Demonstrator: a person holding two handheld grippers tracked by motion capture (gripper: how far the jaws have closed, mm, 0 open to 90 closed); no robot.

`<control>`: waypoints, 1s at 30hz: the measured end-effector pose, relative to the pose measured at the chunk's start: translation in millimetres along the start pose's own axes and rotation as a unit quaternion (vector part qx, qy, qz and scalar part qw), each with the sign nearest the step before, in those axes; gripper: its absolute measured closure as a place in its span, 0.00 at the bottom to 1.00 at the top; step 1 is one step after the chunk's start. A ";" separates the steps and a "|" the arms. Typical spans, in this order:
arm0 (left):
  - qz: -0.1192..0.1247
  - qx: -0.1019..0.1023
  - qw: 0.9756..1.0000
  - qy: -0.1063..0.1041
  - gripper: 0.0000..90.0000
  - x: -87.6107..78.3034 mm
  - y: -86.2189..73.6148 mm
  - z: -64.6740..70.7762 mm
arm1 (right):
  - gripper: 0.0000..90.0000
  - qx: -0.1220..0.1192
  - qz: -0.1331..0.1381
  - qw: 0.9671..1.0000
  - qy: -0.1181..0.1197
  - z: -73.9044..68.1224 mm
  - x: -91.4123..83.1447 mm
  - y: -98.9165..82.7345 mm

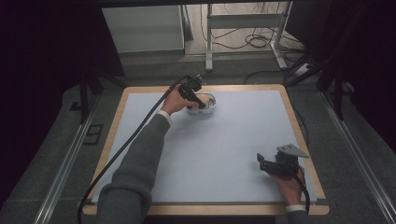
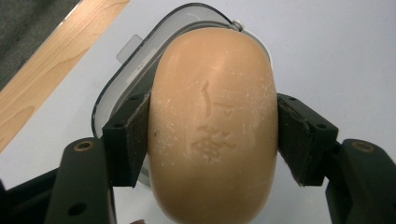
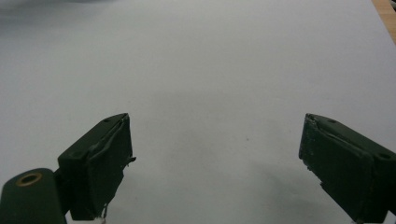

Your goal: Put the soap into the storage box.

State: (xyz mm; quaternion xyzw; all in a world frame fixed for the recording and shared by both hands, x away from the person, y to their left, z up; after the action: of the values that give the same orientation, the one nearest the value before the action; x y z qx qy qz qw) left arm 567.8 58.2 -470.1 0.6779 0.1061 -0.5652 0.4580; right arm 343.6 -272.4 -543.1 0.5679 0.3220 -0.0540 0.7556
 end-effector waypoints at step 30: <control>-0.003 -0.005 1.000 -0.006 0.32 16.5 6.5 -2.0 | 0.10 0.000 -0.002 1.000 -0.001 0.5 0.5 -0.1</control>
State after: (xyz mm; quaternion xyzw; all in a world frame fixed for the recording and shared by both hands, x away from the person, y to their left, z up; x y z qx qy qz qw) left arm 579.0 49.9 -481.2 0.6717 0.1085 -0.5703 0.4602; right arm 344.1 -272.7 -543.4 0.5677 0.3223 -0.0559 0.7555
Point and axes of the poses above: each handheld gripper's, and its own axes: x roughly forward along the jaws, y roughly out of its top, z roughly to its right, the point moved 3 cm from there along x, roughly forward along the jaws, and after that the axes turned 10 degrees about -x, right-handed, at the moved point
